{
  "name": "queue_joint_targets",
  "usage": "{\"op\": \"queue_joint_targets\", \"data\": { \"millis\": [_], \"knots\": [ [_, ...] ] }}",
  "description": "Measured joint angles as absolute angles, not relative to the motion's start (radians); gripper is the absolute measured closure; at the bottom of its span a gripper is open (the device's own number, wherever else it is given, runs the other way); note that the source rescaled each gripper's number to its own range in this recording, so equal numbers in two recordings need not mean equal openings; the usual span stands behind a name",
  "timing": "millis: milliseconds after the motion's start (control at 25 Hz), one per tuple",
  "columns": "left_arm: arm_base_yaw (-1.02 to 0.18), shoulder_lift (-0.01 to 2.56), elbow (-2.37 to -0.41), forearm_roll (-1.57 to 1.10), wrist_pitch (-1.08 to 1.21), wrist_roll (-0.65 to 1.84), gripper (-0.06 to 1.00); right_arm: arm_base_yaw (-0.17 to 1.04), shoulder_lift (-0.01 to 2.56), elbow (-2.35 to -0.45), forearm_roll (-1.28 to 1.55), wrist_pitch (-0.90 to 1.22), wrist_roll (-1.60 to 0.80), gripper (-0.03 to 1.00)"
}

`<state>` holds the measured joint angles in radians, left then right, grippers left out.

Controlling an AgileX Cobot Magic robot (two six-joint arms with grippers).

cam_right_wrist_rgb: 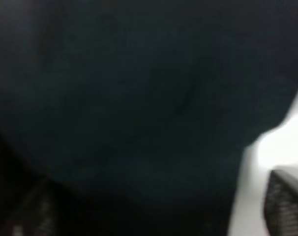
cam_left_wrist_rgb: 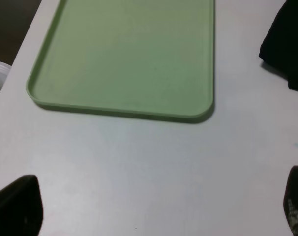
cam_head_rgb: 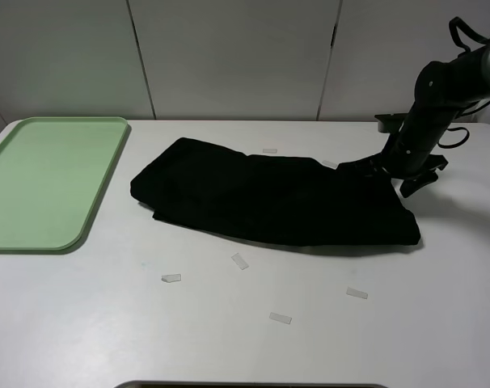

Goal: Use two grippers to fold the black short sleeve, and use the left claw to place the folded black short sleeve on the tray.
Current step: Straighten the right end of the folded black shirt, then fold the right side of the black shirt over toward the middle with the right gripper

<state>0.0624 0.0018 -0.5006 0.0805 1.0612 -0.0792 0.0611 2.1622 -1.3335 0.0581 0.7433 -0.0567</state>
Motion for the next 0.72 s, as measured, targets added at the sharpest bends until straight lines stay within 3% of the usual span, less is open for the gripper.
{"op": "queue_joint_targets", "data": {
  "millis": [200, 320, 720],
  "knots": [
    [0.062, 0.002, -0.501, 0.081, 1.061, -0.079, -0.03, 0.07, 2.164, -1.334, 0.09, 0.745, -0.057, 0.64],
    [0.062, 0.002, -0.501, 0.081, 1.061, -0.079, -0.03, 0.07, 2.164, -1.334, 0.079, 0.746, -0.057, 0.84],
    [0.062, 0.002, -0.501, 0.081, 1.061, -0.079, -0.03, 0.07, 2.148, -1.337, -0.024, 0.772, 0.007, 0.85]
  ]
}}
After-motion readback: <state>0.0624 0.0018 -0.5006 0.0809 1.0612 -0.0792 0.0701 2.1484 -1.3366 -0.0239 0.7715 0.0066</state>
